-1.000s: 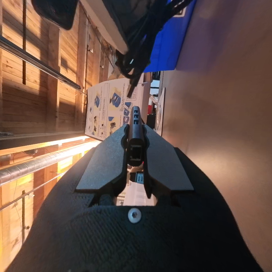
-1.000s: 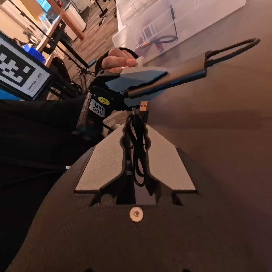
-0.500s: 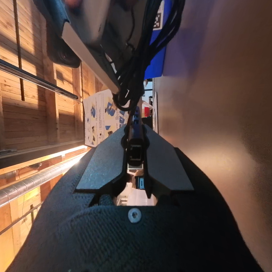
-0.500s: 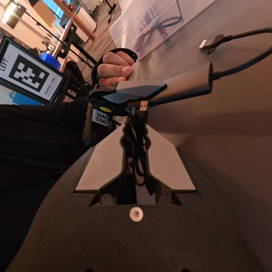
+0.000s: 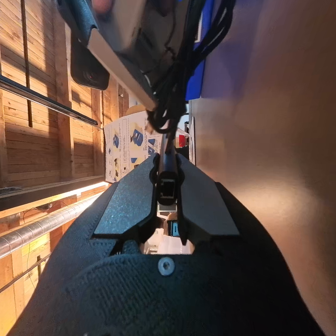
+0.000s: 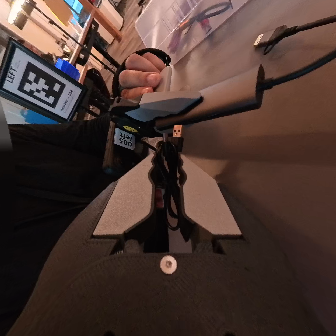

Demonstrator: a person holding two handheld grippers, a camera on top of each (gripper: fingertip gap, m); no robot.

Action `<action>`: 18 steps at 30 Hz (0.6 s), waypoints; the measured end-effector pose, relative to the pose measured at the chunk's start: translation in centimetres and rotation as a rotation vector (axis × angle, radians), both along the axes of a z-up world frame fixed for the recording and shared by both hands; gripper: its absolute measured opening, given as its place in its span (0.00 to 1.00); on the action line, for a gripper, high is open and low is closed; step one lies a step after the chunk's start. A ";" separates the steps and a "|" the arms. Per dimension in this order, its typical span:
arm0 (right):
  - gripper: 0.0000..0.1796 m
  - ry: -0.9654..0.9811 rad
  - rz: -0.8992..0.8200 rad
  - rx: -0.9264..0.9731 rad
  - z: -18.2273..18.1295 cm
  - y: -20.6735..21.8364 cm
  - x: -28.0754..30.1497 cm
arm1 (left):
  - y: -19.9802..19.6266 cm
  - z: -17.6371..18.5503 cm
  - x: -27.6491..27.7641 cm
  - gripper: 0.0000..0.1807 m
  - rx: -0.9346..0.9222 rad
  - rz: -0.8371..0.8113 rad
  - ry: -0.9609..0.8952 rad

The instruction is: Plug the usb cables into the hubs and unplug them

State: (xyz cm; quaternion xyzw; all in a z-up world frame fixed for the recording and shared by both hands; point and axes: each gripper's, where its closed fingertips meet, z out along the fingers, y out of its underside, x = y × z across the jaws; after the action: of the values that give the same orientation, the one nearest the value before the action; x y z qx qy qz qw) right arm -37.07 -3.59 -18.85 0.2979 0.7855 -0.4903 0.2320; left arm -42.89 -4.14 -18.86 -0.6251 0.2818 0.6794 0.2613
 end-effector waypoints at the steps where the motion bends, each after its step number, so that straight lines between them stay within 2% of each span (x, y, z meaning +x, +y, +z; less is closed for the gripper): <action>1: 0.11 -0.006 0.005 -0.007 0.0 0.0 0.1 | 0.0 0.0 0.0 0.08 -0.002 0.001 -0.001; 18: 0.10 -0.080 0.067 -0.017 -0.7 0.2 0.9 | 0.6 -0.4 1.1 0.08 -0.042 -0.058 0.006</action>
State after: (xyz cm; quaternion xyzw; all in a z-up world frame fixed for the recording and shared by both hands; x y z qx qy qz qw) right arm -36.18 -3.38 -19.58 0.2890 0.7810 -0.4765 0.2820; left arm -41.77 -3.58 -19.23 -0.6198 0.3152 0.6674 0.2667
